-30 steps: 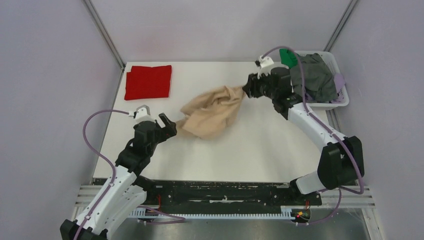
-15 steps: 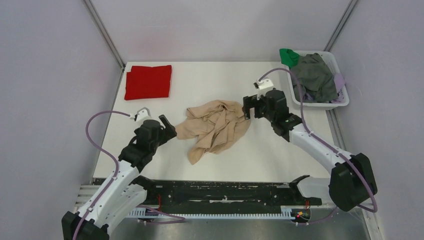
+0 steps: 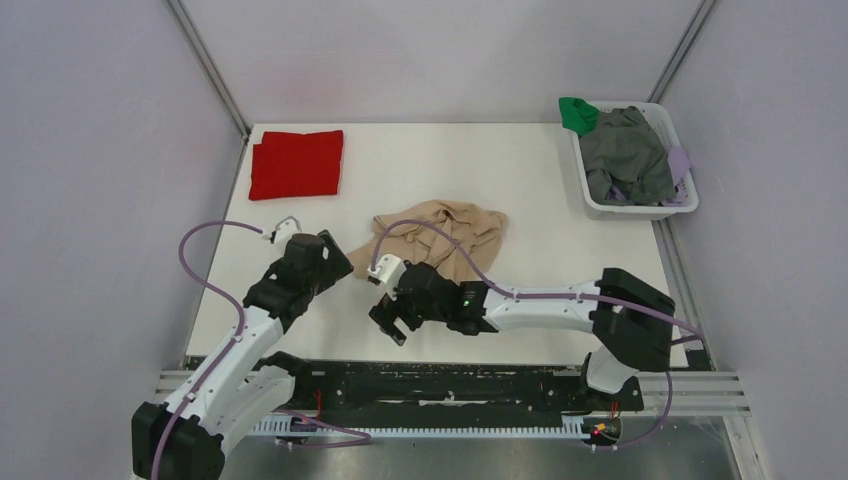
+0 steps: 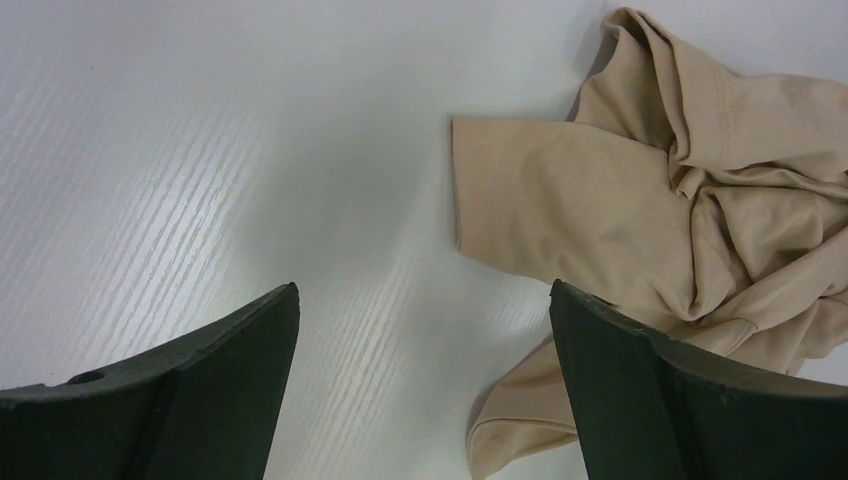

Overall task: Fold and stack the t-shirts
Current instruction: Flatten out the tshirt

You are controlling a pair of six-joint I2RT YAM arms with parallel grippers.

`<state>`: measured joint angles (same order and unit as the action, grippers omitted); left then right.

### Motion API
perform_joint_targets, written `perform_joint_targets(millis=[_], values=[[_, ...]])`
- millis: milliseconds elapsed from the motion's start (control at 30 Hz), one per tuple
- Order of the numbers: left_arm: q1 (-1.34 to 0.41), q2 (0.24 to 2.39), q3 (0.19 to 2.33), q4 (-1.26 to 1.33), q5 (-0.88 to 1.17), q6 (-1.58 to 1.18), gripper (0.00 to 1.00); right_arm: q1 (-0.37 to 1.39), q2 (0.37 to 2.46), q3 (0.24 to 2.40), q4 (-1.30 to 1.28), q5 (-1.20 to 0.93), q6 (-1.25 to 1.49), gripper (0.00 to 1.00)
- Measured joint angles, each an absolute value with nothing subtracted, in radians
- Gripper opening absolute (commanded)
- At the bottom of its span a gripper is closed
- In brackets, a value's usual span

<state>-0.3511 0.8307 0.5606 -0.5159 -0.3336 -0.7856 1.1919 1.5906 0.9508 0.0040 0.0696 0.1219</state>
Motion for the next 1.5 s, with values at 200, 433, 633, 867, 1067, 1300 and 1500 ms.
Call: perform_joint_targets(millis=[200,433,633,867,1067,1300,1500], values=[[-0.328,0.827,0.560,-0.526,-0.319,-0.794,1.00,1.229,1.795,1.068,-0.001,0.112,0.188,0.91],[-0.325,0.788,0.559,-0.540,-0.307,-0.796,1.00,1.233,1.966,1.179,-0.041,0.339,0.266,0.70],[-0.322,0.771,0.556,-0.545,-0.307,-0.796,1.00,1.233,1.965,1.150,-0.019,0.476,0.342,0.09],[-0.322,0.802,0.554,-0.521,-0.278,-0.795,1.00,1.196,1.800,0.917,0.061,0.506,0.381,0.00],[-0.322,0.911,0.543,-0.422,-0.178,-0.795,1.00,1.068,1.488,0.755,0.081,0.418,0.362,0.00],[-0.322,1.075,0.543,-0.319,-0.077,-0.790,1.00,0.786,1.216,0.616,0.112,0.328,0.356,0.00],[-0.332,1.219,0.543,-0.249,0.032,-0.774,0.99,0.649,1.121,0.562,0.082,0.329,0.339,0.00]])
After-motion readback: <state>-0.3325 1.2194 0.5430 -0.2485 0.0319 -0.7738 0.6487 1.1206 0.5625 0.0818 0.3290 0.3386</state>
